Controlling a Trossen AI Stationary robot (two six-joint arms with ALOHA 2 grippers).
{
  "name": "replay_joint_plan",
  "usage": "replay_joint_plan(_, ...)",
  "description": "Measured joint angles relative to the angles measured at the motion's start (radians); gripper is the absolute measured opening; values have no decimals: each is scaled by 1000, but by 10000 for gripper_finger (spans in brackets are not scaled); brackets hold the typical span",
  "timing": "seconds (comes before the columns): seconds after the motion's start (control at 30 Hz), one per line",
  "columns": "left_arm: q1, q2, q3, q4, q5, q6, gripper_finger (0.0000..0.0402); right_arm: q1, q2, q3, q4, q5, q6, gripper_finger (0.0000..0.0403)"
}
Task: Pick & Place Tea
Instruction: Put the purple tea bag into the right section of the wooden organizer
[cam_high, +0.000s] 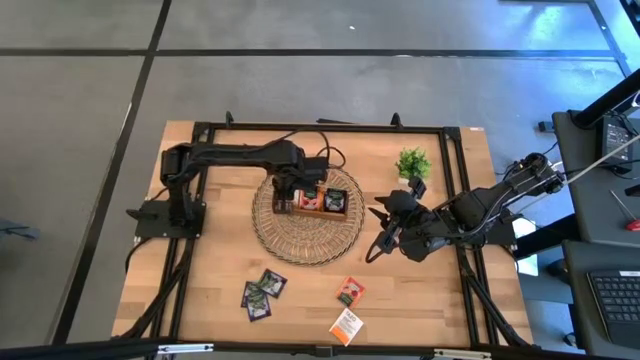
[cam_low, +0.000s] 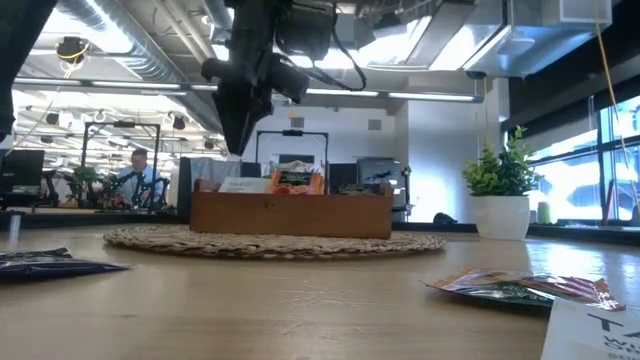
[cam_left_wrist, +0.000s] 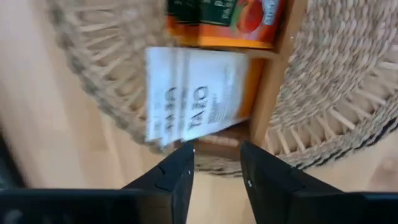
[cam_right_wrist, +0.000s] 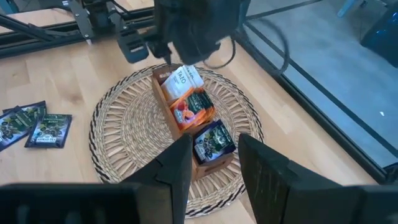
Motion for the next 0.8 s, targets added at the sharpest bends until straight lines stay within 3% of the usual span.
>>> replay_joint_plan(0.2, 1, -43, 123, -38, -43, -61, 136, 0, 0, 0, -7, -3, 13, 134)
replay_joint_plan(0.37, -43, -170, 136, 76, 96, -204, 134, 0, 0, -4, -27, -146, 116, 134)
replay_joint_plan(0.5, -151, -311, 46, 265, 134, -315, 136, 1, 0, -66, -18, -259, 220, 134)
replay_joint_plan(0.63, -318, -409, -93, 487, 149, -469, 137, 13, 0, -189, 107, -354, 259, 134)
replay_joint_plan(0.8, -526, -426, -255, 691, 43, -697, 134, 23, 1, -355, 382, -465, 254, 134)
